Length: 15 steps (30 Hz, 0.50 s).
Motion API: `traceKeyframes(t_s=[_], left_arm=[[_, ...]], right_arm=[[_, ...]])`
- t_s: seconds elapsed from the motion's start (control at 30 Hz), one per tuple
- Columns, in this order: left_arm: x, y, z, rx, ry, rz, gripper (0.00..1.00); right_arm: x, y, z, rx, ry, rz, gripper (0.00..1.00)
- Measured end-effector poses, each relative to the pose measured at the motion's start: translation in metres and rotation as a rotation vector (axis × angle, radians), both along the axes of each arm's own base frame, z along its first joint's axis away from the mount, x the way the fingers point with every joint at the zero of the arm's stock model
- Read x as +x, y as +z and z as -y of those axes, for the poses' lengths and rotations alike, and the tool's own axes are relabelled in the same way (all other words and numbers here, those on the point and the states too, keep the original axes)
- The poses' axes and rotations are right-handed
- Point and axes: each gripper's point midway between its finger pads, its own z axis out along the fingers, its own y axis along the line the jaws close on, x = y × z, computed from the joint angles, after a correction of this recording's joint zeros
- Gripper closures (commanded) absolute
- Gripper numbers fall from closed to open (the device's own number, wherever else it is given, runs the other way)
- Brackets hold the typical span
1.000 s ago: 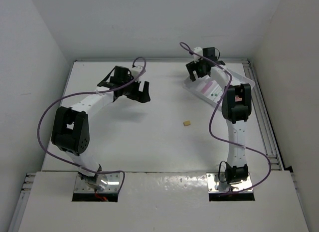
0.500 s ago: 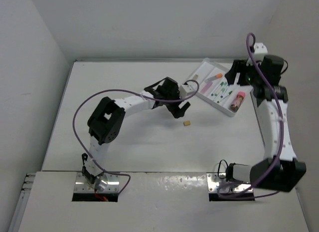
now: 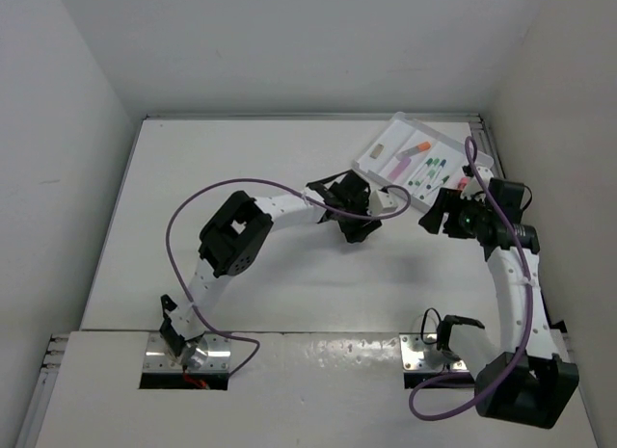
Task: Sort the stationery into containers
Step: Grab a piece of stationery with the left arm
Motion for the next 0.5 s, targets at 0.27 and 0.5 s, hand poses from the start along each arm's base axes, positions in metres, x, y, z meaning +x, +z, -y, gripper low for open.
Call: traceKeyframes(t_s=[0.27,0.5], left_arm=[[-0.006,-0.001,0.008,0.009,-0.006,0.019,0.69],[-0.028,0.039,-0.011,-0.163,0.046,-0.310,0.72]], right_arm=[[0.000,0.004,-0.004,0.025,0.002,0.008,0.35],[0.014,0.036,-0.016,-0.009,0.101,0.087,0.49]])
